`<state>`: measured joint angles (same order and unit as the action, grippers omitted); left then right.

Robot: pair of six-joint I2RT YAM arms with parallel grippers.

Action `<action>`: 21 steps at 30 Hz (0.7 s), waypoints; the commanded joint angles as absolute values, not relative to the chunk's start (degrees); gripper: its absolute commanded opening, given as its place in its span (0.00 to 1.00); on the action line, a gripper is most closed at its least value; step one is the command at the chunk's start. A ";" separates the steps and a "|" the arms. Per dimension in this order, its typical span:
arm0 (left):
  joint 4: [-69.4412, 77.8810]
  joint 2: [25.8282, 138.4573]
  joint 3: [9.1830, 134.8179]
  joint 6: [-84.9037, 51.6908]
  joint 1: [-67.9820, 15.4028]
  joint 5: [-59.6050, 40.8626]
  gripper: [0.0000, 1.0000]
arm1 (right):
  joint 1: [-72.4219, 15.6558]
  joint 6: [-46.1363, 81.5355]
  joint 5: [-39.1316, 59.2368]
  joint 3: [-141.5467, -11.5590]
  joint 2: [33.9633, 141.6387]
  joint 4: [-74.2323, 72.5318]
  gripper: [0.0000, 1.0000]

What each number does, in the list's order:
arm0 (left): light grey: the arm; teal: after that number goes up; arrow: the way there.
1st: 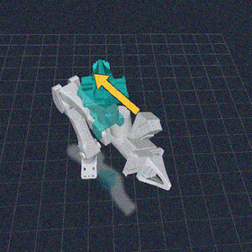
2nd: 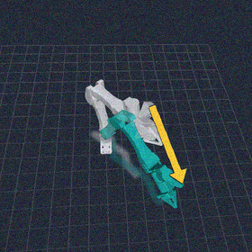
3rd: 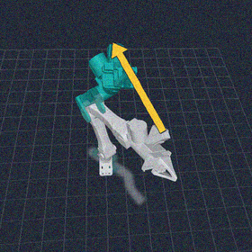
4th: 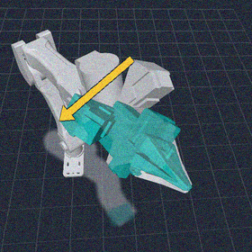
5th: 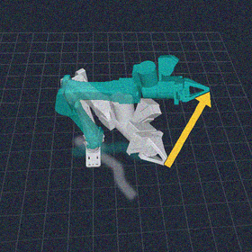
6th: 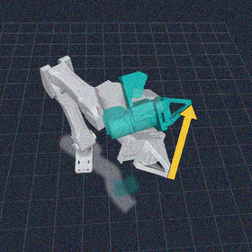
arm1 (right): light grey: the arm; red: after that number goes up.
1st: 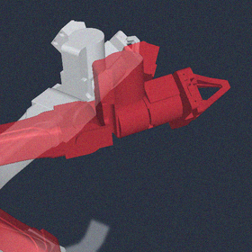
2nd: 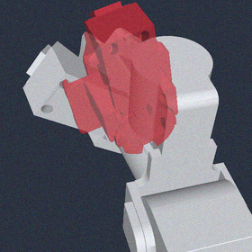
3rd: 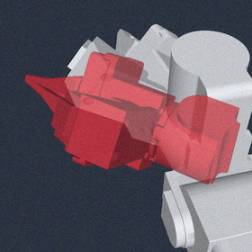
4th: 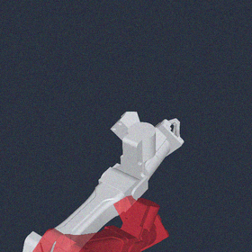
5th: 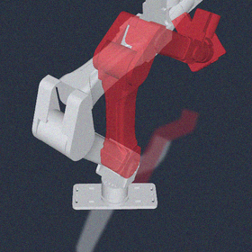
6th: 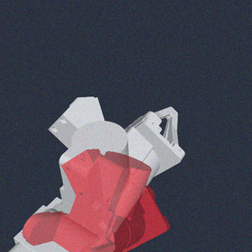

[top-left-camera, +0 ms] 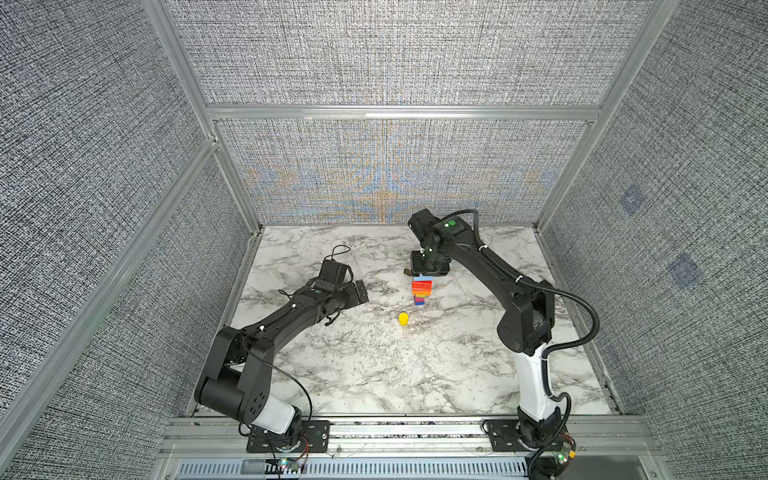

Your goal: Build the wood block tower

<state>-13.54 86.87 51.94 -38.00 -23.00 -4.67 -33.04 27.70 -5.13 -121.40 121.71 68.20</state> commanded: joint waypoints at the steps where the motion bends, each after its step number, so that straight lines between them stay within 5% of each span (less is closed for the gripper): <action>1: -12.63 86.87 51.94 -38.27 -22.92 -4.78 0.99 | -33.23 27.64 -6.12 -120.83 121.20 68.78 0.50; 21: -12.52 86.87 51.86 -38.45 -22.92 -5.43 0.99 | -33.20 28.45 -4.81 -120.50 121.14 67.41 0.50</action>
<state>-13.32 87.00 51.94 -38.20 -23.00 -4.95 -33.06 27.92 -5.37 -120.46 121.58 67.44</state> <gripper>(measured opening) 0.988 0.571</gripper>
